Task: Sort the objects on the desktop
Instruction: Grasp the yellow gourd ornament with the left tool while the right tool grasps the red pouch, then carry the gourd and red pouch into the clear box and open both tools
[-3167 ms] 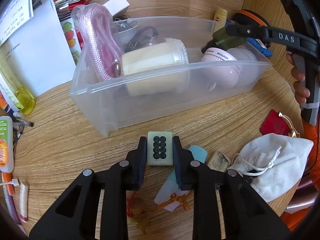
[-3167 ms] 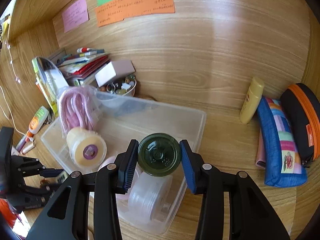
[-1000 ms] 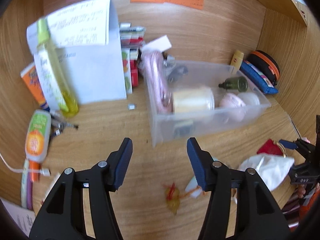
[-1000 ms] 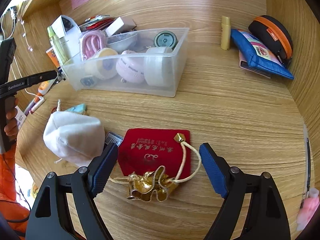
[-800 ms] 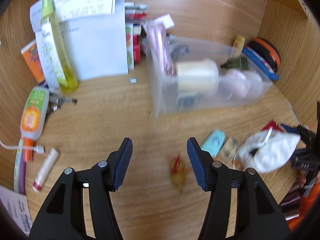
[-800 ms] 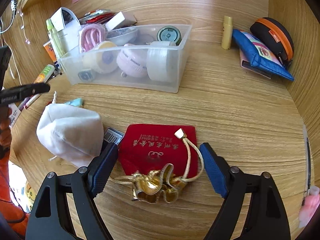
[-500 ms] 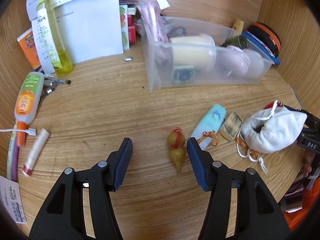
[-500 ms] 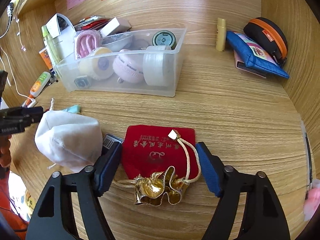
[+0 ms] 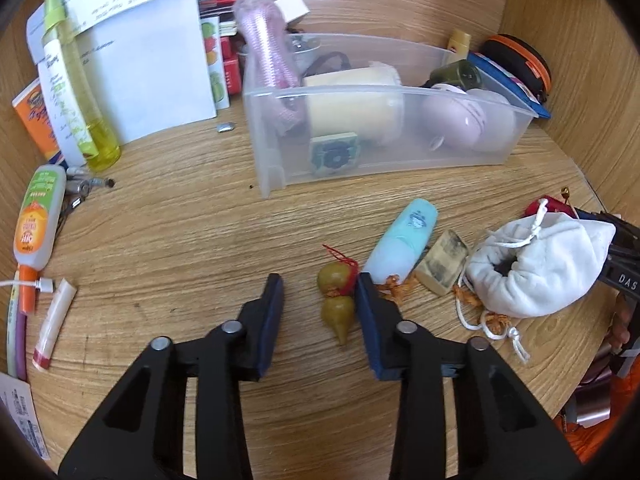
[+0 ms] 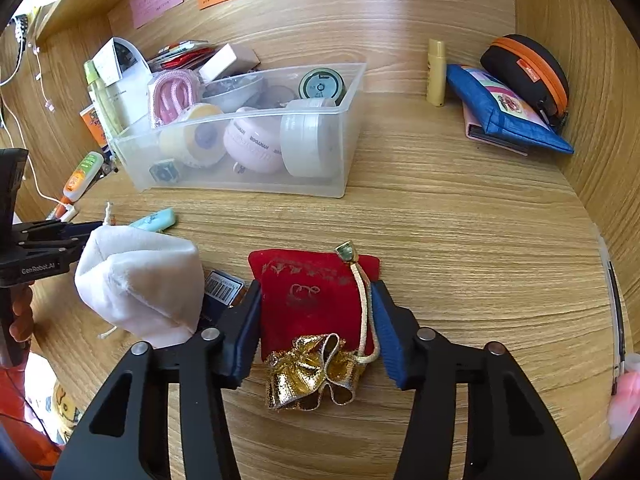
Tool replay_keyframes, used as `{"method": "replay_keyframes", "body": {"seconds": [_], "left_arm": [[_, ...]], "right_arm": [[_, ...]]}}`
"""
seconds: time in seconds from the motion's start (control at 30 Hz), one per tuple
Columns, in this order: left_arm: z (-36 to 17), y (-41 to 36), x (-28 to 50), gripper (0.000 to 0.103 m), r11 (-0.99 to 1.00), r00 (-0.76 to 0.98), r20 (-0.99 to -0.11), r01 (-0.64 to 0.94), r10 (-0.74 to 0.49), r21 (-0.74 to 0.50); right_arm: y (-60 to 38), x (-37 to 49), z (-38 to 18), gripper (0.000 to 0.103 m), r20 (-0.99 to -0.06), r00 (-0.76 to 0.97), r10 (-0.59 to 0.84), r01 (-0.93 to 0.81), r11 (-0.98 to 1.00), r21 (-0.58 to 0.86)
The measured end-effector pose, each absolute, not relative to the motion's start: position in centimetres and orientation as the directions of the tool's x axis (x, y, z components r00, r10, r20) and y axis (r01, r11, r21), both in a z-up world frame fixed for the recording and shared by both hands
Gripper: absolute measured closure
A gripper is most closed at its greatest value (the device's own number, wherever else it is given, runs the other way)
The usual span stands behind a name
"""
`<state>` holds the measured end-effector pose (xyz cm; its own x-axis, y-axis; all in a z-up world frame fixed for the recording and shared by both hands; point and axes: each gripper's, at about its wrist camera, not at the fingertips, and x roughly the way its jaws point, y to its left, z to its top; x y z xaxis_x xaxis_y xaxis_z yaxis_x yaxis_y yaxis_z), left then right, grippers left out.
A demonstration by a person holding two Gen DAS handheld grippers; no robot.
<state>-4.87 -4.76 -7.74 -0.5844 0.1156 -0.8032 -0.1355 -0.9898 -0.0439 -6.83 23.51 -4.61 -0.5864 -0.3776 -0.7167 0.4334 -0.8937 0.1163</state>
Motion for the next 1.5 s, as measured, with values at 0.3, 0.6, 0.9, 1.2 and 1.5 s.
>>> {"method": "replay_keyframes", "body": {"seconds": [0.3, 0.6, 0.9, 1.2, 1.5], "left_arm": [[-7.2, -4.8, -5.0, 0.085, -0.989, -0.599, -0.789, -0.130, 0.138, -0.074], [-2.9, -6.1, -4.1, 0.085, -0.988, -0.699, -0.698, -0.102, 0.156, -0.119], [0.3, -5.7, -4.2, 0.085, -0.980, -0.757, -0.623, -0.128, 0.194, -0.151], [2.6, -4.6, -5.5, 0.085, -0.972, -0.781, -0.579, -0.177, 0.234, -0.154], [4.4, -4.5, -7.8, 0.085, -0.972, -0.800, -0.553, -0.180, 0.232, -0.148]], "right_arm": [[24.1, -7.1, -3.5, 0.065, -0.699, -0.597, -0.395, 0.433, -0.891, 0.133], [24.4, -7.9, -0.9, 0.065, -0.647, -0.639, -0.416, 0.441, -0.887, 0.135], [23.3, -8.7, 2.6, 0.065, -0.563, -0.687, -0.460, 0.478, -0.869, 0.127], [21.7, -9.7, 4.6, 0.065, -0.513, -0.700, -0.498, 0.519, -0.847, 0.114], [20.2, -11.1, 6.3, 0.065, -0.475, -0.703, -0.529, 0.550, -0.828, 0.108]]}}
